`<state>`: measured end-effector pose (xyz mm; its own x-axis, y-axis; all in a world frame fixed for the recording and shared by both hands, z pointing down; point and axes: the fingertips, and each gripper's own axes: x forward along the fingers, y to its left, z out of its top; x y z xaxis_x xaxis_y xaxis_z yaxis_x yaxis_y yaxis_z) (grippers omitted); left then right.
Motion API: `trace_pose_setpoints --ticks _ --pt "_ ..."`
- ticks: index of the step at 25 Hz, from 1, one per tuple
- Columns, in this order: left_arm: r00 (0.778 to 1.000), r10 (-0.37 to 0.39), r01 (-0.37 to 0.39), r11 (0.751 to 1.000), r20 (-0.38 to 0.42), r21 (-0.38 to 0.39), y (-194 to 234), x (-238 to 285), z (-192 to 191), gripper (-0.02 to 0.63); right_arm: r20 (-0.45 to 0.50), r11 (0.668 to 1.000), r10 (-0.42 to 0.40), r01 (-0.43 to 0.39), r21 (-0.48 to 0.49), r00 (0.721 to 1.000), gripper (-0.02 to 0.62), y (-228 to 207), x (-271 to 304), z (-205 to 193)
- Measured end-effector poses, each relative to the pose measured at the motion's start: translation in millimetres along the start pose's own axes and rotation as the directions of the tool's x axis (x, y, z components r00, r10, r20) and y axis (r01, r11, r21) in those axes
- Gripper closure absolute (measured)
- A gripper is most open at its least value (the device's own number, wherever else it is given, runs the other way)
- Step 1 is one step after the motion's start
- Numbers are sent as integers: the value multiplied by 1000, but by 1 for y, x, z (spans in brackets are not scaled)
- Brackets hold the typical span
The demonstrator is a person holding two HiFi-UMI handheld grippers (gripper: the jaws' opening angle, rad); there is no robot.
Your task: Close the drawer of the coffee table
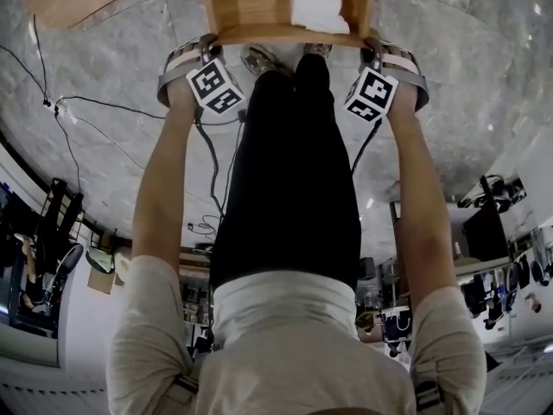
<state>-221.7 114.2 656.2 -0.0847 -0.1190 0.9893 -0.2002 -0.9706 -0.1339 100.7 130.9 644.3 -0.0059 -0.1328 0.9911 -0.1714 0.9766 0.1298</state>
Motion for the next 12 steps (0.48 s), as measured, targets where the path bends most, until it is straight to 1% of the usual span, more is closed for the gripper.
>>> trace_pose_setpoints --ticks 4,7,12 --pt "1000 -8 8 1000 1 -8 5 -7 2 495 25 999 34 -33 -17 999 518 -5 -5 0" --pt "1000 -17 17 1000 -7 -21 2 -11 3 494 38 997 56 -54 -54 998 520 -7 -10 -2" --pt "1000 -28 28 998 3 -53 3 -15 7 494 38 994 63 -59 -89 997 522 -23 -13 -5"
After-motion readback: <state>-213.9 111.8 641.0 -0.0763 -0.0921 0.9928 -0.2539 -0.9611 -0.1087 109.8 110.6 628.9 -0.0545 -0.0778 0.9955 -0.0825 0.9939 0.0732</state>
